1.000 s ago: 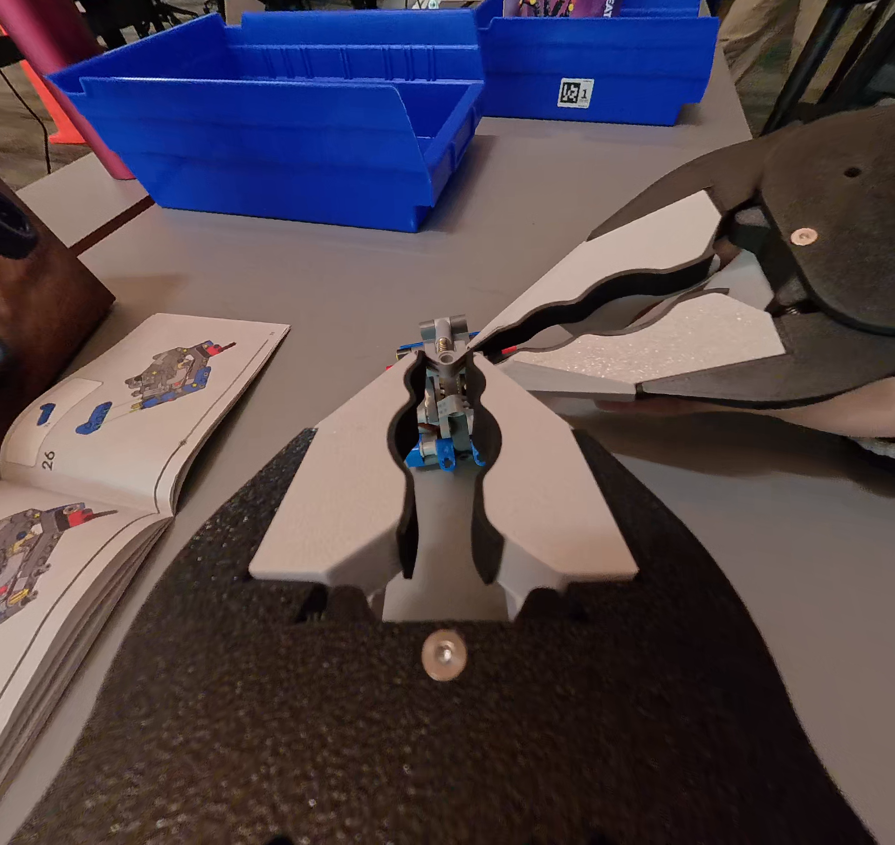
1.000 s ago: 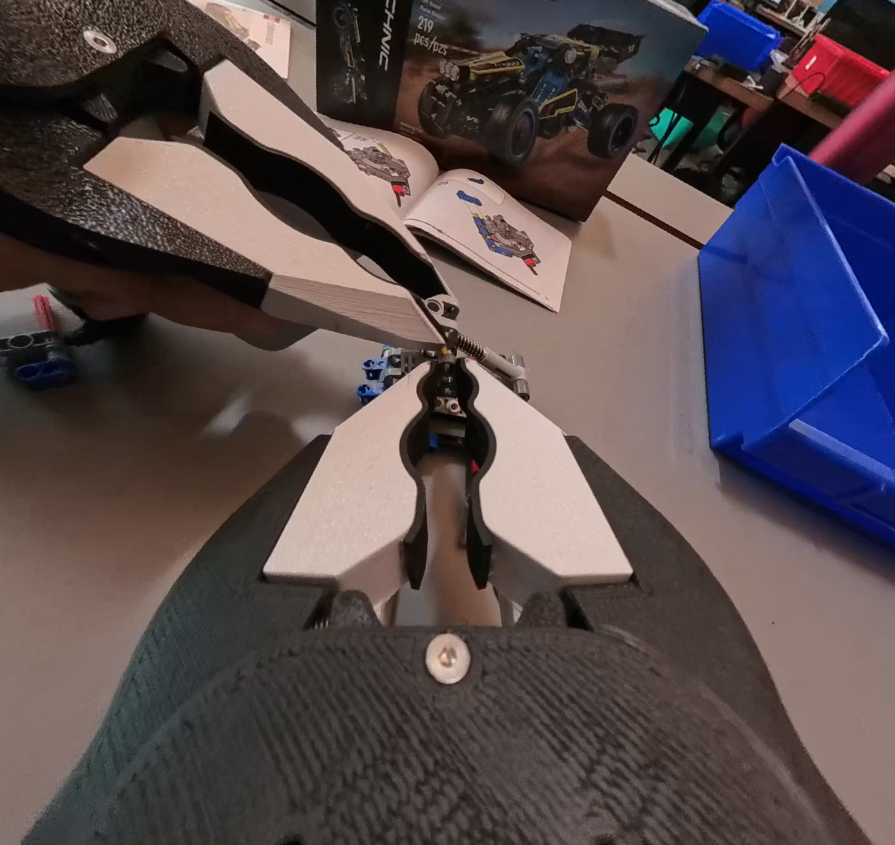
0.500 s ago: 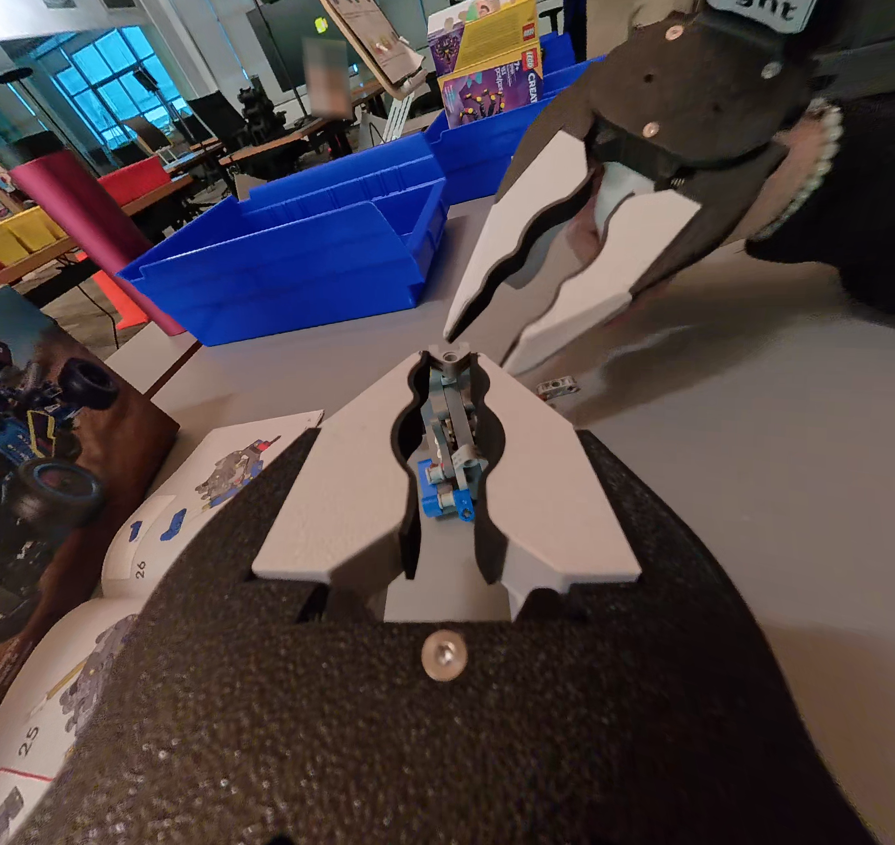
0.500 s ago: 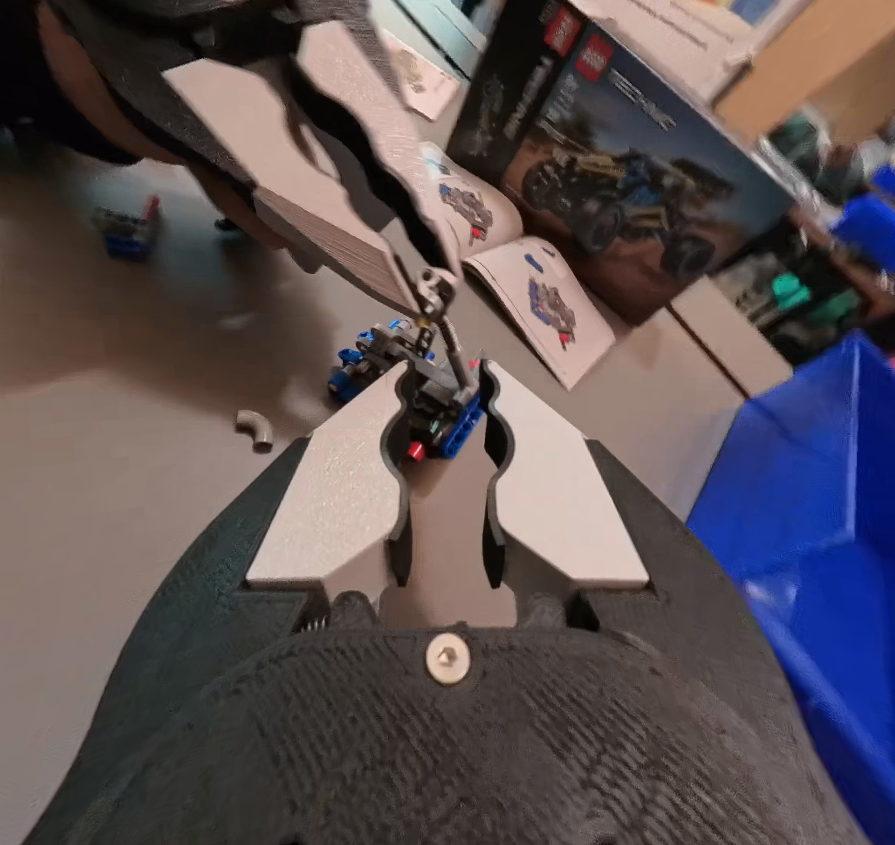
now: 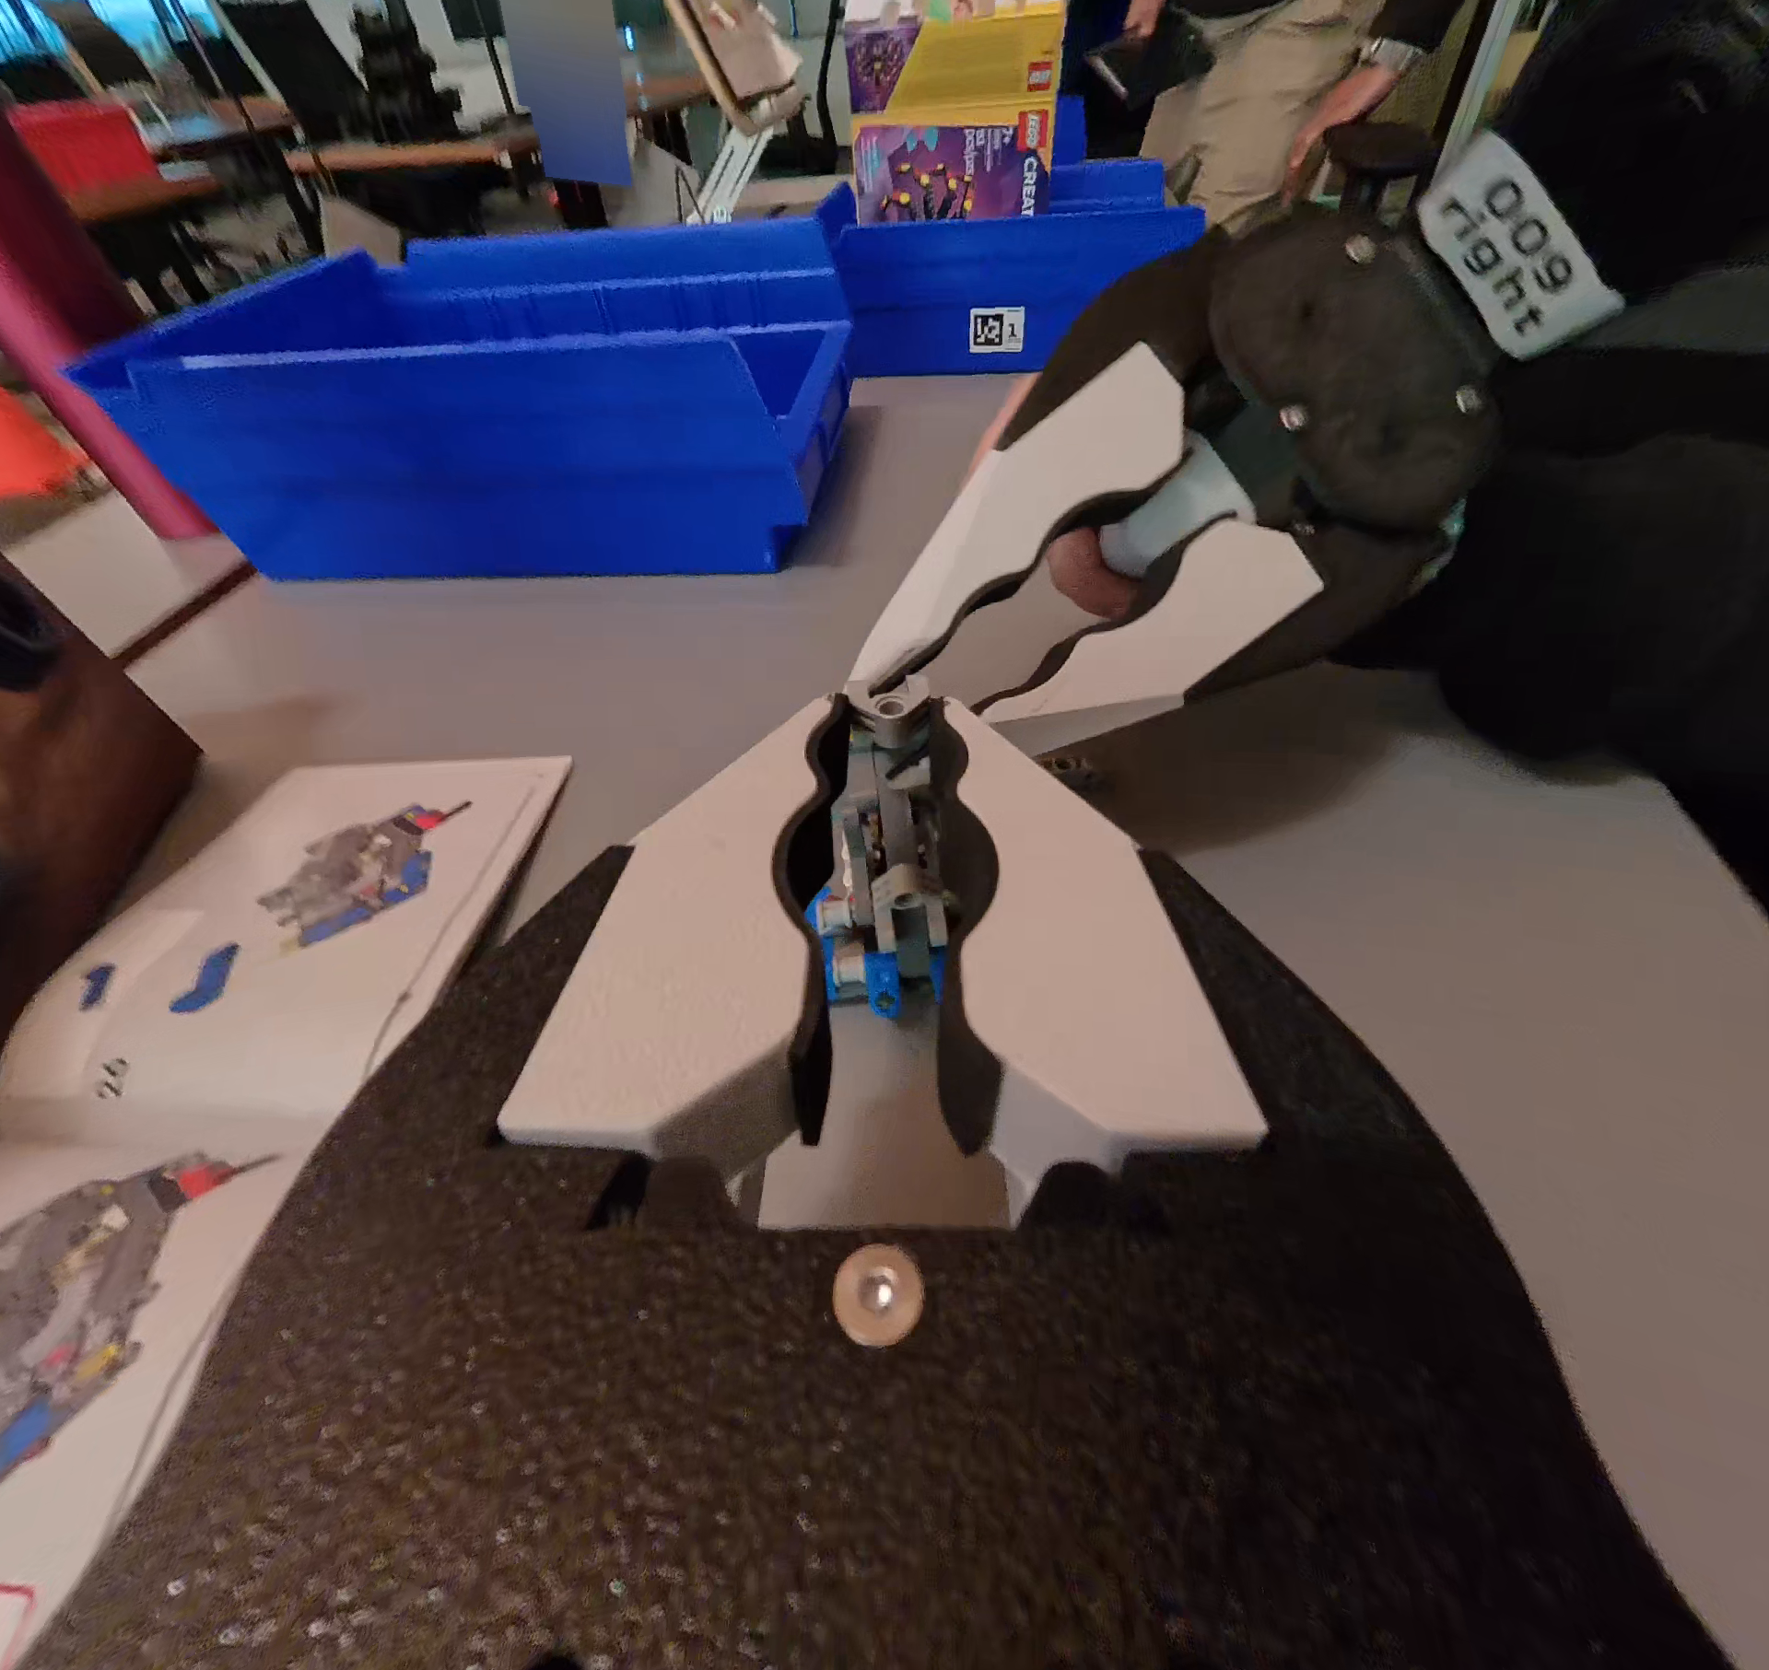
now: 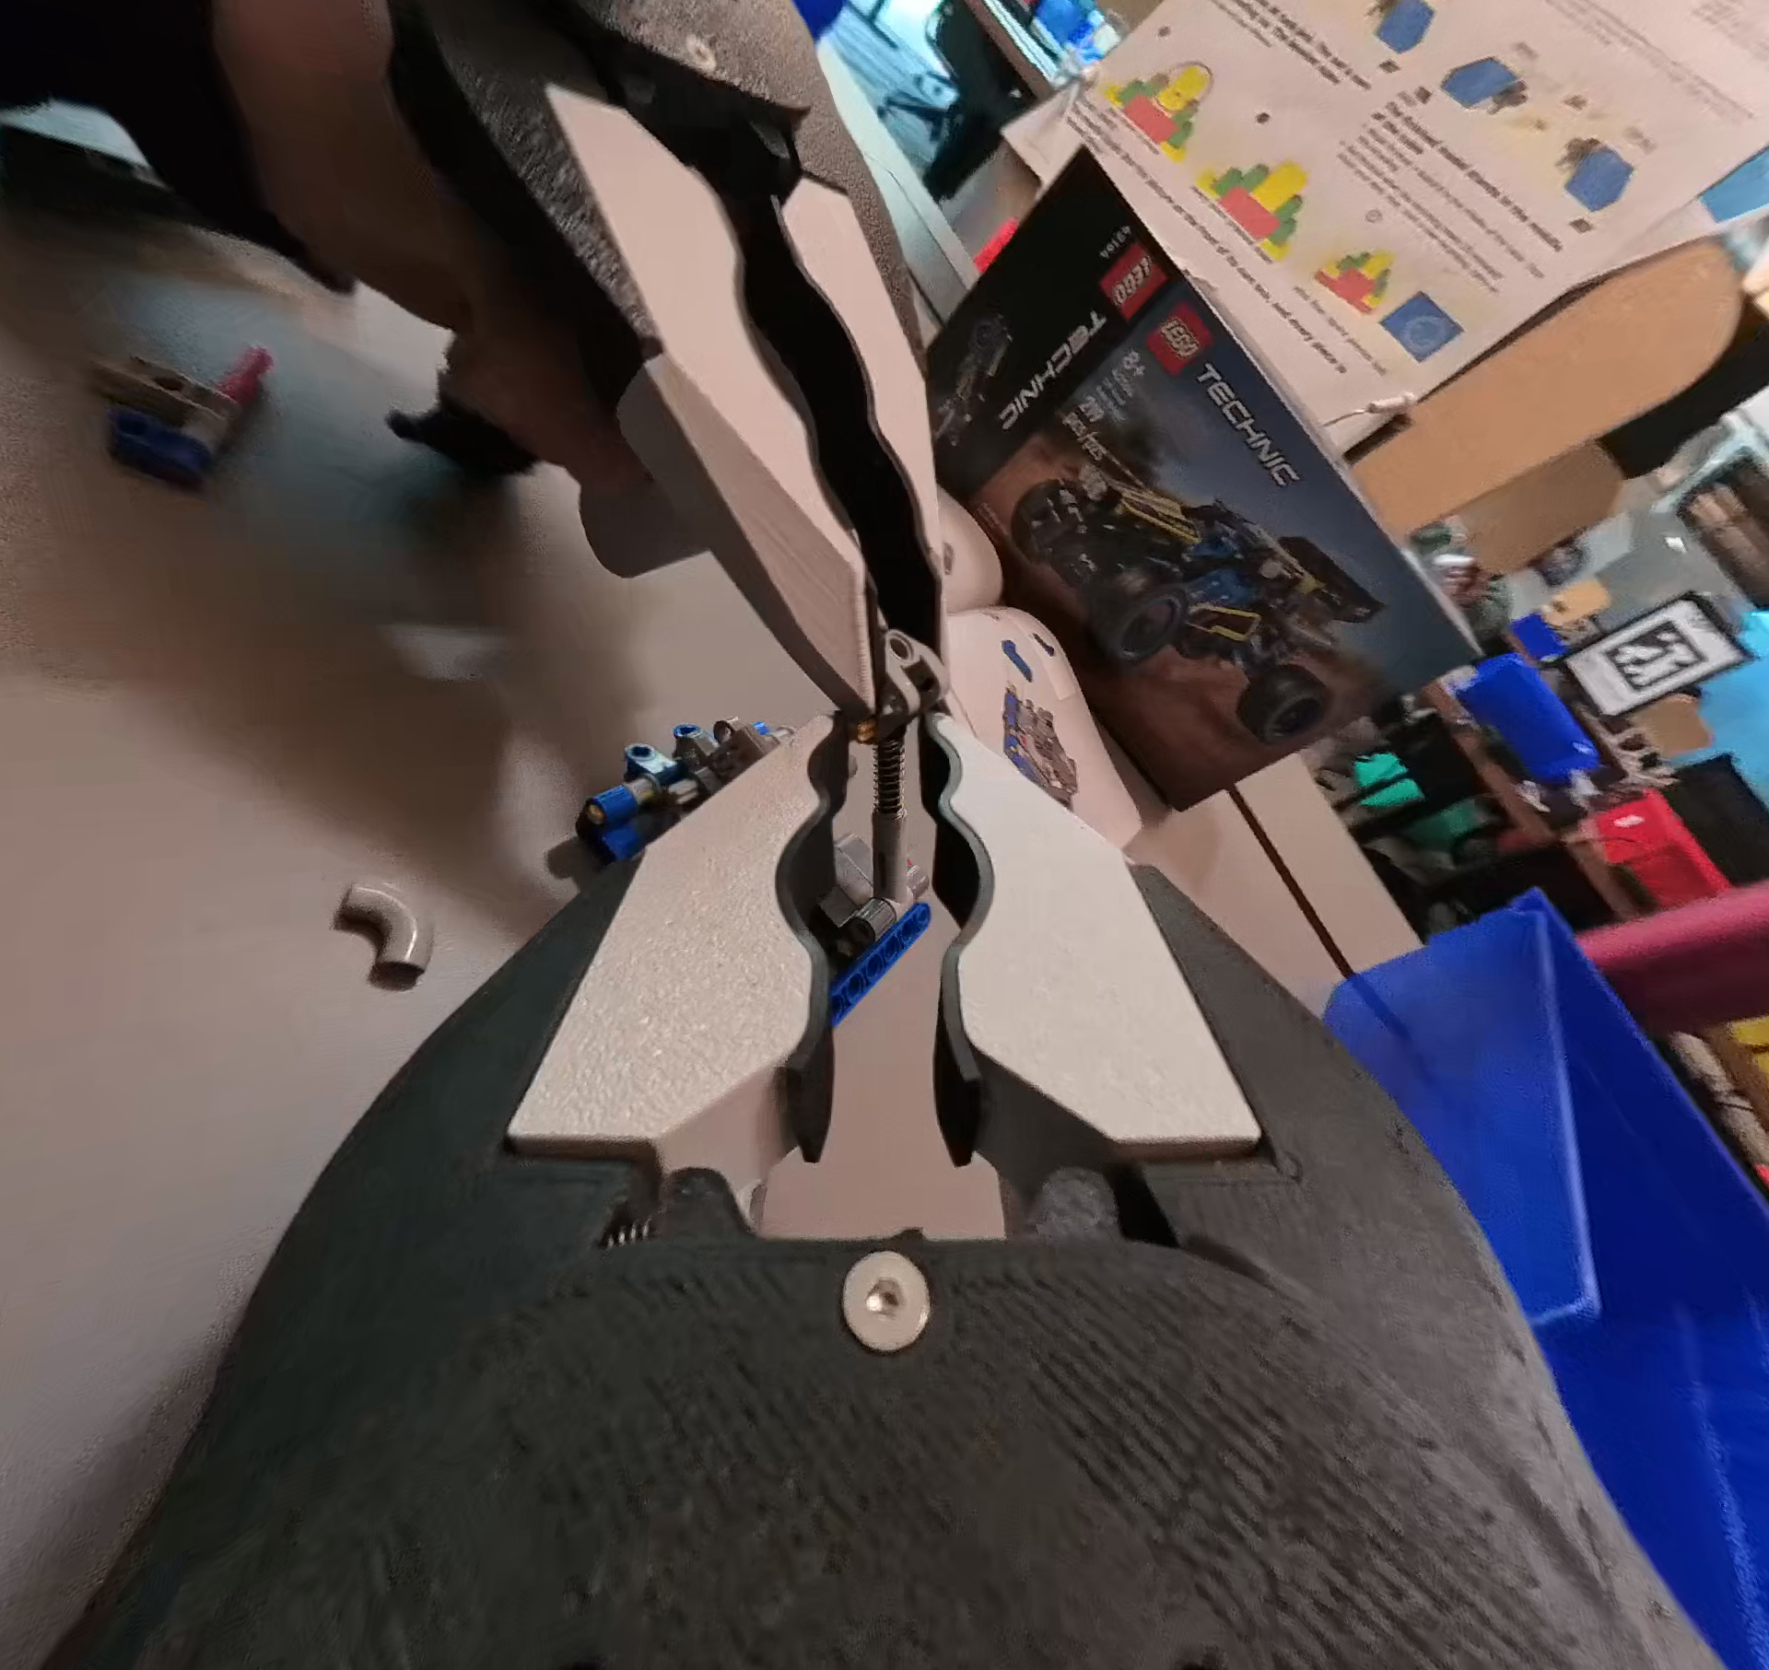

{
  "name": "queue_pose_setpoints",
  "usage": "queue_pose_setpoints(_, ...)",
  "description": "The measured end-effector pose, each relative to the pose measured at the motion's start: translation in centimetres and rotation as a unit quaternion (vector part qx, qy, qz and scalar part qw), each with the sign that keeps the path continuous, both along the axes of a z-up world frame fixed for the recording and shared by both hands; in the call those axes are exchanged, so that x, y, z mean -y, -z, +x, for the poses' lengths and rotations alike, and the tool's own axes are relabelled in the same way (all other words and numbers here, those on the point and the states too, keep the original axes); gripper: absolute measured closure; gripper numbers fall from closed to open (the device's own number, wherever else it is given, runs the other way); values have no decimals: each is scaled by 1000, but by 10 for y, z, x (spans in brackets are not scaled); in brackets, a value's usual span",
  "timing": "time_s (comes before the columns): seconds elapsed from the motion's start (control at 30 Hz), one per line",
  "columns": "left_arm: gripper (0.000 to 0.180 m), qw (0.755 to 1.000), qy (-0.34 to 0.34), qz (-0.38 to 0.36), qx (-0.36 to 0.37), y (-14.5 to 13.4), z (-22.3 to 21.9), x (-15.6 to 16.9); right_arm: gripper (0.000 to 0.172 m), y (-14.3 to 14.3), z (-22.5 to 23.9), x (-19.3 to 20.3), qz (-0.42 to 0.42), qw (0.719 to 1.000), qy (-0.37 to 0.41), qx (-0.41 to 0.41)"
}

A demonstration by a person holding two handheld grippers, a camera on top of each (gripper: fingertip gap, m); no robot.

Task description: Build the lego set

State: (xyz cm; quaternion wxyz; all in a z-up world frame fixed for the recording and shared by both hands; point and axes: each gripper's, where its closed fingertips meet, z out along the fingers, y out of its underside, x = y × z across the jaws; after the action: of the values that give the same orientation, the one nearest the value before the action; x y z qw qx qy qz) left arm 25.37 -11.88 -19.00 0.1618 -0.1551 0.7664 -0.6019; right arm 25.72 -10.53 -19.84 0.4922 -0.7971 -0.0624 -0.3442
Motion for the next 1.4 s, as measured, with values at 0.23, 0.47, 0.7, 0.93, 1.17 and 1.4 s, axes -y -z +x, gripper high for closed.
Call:
queue_pose_setpoints(0.23,168,992,-9,-25,-120,-2,-2,-1,164,-3,1,-1,22,999,43,24)
queue_pose_setpoints(0.47,167,988,-33,-4,-150,1,-1,-2,164,-1,3,0,-4,993,94,71)
queue_pose_setpoints(0.7,161,994,-35,-6,-102,-3,1,0,168,3,7,7,25,994,106,12)
queue_pose_setpoints(0.93,154,994,-45,-8,-98,-1,2,-5,168,-1,8,9,58,993,105,-14)
queue_pose_setpoints(1.17,157,991,-39,-30,-123,7,2,3,168,-1,8,10,70,992,99,-25)
queue_pose_setpoints(1.4,160,992,-25,-51,-112,3,0,6,168,1,4,10,78,993,75,-39)
